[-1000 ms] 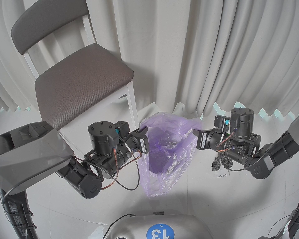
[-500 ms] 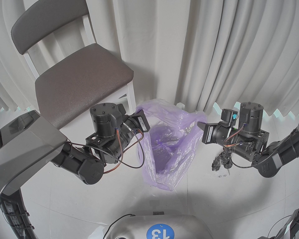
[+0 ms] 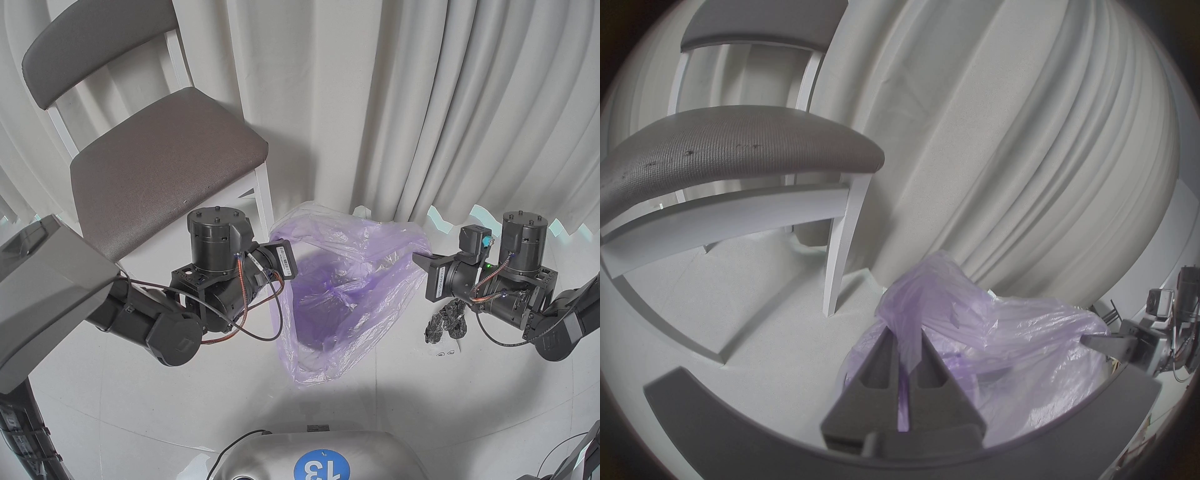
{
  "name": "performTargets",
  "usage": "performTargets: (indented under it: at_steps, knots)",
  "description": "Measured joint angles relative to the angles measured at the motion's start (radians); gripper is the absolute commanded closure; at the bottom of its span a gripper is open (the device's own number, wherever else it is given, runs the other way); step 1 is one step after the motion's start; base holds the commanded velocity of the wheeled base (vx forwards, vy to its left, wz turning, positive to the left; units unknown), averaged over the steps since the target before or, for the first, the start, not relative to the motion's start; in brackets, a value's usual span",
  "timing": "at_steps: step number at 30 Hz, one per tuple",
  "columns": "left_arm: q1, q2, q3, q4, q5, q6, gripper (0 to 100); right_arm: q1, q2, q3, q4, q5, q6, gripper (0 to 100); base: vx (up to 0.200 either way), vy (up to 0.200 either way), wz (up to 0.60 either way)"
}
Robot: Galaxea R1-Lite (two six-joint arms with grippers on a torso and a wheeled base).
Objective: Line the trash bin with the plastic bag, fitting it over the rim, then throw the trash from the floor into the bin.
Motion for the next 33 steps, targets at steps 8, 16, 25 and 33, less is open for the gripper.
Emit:
performTargets:
  at_steps: [8,16,25,33]
  knots:
    - [0.005,0.006,-0.029,0.023,-0.042,0.094,100,-0.063,0.009,0.043,0.0,0.023,-0.09,100,0.0,0.0,0.0]
    - [0.027,0.04,-0.063,0.076,-0.054,0.146,100,-0.105,0.039,0.058,0.05,0.06,-0.157,100,0.0,0.0,0.0]
    - [0.093,0.007,0.024,0.069,-0.098,0.141,100,-0.138,0.071,0.077,0.084,0.09,-0.227,100,0.0,0.0,0.0]
    - [0.13,0.037,0.0,0.008,-0.122,0.138,100,-0.159,0.131,0.073,-0.019,0.091,-0.244,0,0.0,0.0,0.0]
